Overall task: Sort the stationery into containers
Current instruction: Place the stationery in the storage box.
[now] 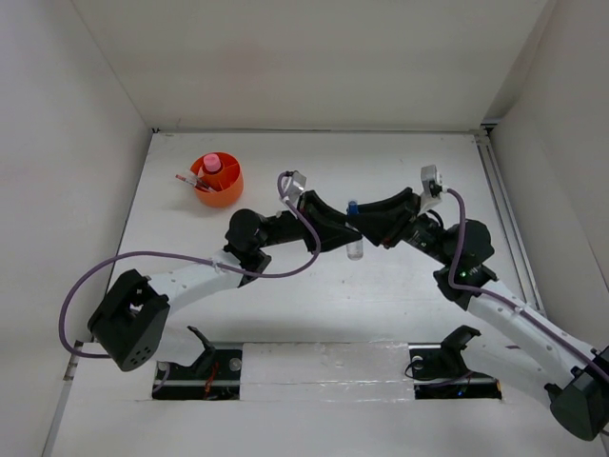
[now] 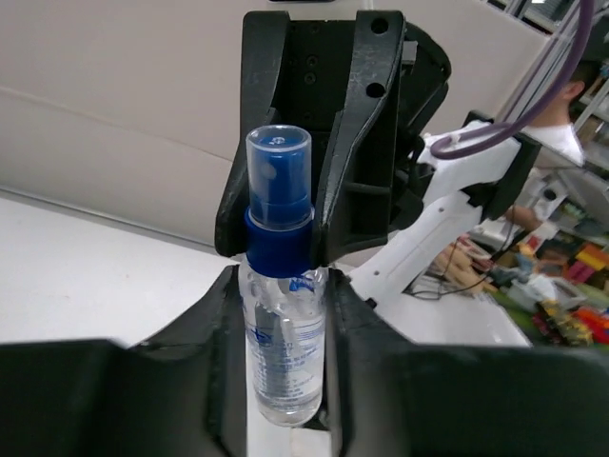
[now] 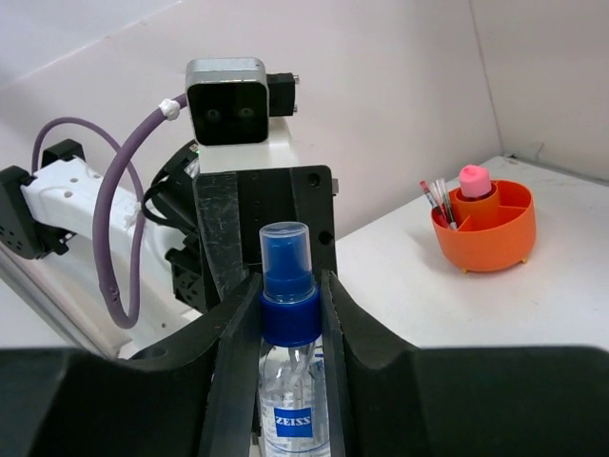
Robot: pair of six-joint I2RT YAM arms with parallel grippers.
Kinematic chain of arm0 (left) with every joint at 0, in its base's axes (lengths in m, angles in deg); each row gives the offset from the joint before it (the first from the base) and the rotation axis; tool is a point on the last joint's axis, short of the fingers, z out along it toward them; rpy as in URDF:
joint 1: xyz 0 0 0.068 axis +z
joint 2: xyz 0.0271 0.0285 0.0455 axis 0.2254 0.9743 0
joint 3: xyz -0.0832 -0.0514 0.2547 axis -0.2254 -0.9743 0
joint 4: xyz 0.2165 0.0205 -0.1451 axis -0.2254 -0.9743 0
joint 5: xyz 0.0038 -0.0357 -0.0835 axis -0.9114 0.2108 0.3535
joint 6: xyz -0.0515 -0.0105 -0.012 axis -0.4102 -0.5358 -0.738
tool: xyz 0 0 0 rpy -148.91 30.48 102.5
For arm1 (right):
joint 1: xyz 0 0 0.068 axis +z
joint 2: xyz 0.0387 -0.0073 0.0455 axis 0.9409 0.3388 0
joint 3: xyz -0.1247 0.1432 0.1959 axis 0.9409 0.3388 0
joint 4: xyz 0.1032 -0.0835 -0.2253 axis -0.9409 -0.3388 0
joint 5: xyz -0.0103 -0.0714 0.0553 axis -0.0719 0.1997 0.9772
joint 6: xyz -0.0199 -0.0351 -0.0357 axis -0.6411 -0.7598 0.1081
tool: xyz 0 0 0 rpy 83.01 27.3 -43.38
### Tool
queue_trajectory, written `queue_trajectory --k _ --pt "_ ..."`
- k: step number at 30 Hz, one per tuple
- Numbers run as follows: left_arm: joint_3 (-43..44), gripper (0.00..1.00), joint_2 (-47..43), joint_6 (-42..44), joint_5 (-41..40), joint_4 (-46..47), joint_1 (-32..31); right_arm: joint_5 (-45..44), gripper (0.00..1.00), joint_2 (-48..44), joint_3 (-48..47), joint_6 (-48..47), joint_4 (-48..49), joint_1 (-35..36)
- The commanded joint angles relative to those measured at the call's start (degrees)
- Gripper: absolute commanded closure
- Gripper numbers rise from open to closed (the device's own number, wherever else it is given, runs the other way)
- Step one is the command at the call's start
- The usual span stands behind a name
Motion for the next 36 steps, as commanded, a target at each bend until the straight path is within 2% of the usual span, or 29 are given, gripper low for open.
queue_trajectory --k 1,2,4,5,6,7,8,9,12,15,17,19,22,24,25,27,28,29,31,32,34,36 --pt "2.14 0.89 -1.03 1.63 0.36 -0.13 0.02 1.31 1.00 -0.25 -2.36 1.68 6.74 0.72" --pt "2.14 0.97 -1.03 2.15 -0.17 -0.66 0.02 1.31 1.00 -0.25 -2.36 1.68 7.35 1.25" --pt "2.84 1.00 -1.03 2.15 -0.87 -2.76 0.02 1.92 1.00 0.89 -2.36 2.21 7.97 1.25" --pt "3.45 1.00 -1.55 2.85 -1.57 -3.73 0.02 1.92 0.92 0.89 -2.36 2.21 8.58 1.25" --pt "4.07 1.00 -1.56 3.90 -2.10 -4.87 0.02 2.44 0.83 0.89 -2.36 2.21 8.59 1.25" --pt "4.60 1.00 -2.08 4.78 -2.63 -8.10 0.02 2.45 0.68 0.89 -2.36 2.21 8.59 1.25" --pt "5.30 1.00 -2.08 6.01 -3.94 -10.74 0.02 2.97 0.52 0.89 -2.36 2.21 8.59 1.25" --pt "5.91 1.00 -2.69 7.33 -4.73 -13.20 0.02 2.98 0.32 0.89 -2.88 2.21 8.59 1.25" --pt "6.98 1.00 -4.54 11.11 -5.97 -18.58 0.02 2.98 0.29 -0.33 -3.68 0.19 5.79 1.25" --pt "6.98 1.00 -5.34 12.61 -7.37 -20.78 0.02 2.98 0.21 -1.56 -4.20 -0.33 5.25 1.25" --pt "6.98 1.00 -5.95 13.48 -8.60 -22.54 0.02 2.36 0.03 -2.35 -4.81 -1.03 3.50 1.25" --pt "7.59 1.00 -6.47 14.20 -10.79 -25.35 0.72 0.26 0.00 -4.29 -5.34 -3.84 -1.05 1.25" --pt "8.64 1.00 -7.18 16.99 -15.61 -30.35 1.95 -8.51 0.00 -8.85 -6.40 -8.40 -8.44 1.25" --pt "9.86 1.00 -8.76 18.58 -20.01 -33.34 2.56 -18.61 0.00 -11.40 -6.92 -9.47 -15.91 1.25" --pt "10.57 1.00 -8.76 19.46 -23.78 -37.45 2.57 -21.86 0.00 -14.02 -6.93 -10.09 -18.02 1.25" --pt "12.59 1.00 -9.38 20.96 -38.96 -41.16 2.57 -28.12 0.00 -16.59 -6.32 -10.09 -21.12 1.25" --pt "13.56 1.00 -9.38 20.96 -44.59 -44.40 2.57 -29.09 0.00 -18.69 -5.53 -10.62 -21.64 1.25" --pt "14.70 1.00 -8.77 21.75 -55.87 -46.26 2.57 -29.10 0.00 -19.58 -5.52 -10.62 -22.26 1.25" --pt "19.69 1.00 -5.89 22.28 -68.58 -51.52 2.57 -29.10 0.00 -20.64 -4.99 -11.23 -23.49 1.25" --pt "21.11 1.00 -4.65 23.67 -80.30 -52.07 3.18 -29.10 0.00 -21.34 -4.99 -11.24 -24.02 1.25" --pt "24.09 1.00 -0.44 29.71 -92.05 -50.85 3.18 -29.10 0.00 -22.13 -4.30 -11.24 -25.16 1.25" --pt "24.11 1.00 2.73 38.67 -102.59 -40.88 4.14 -28.49 0.00 -23.54 -3.51 -11.24 -25.78 1.25"
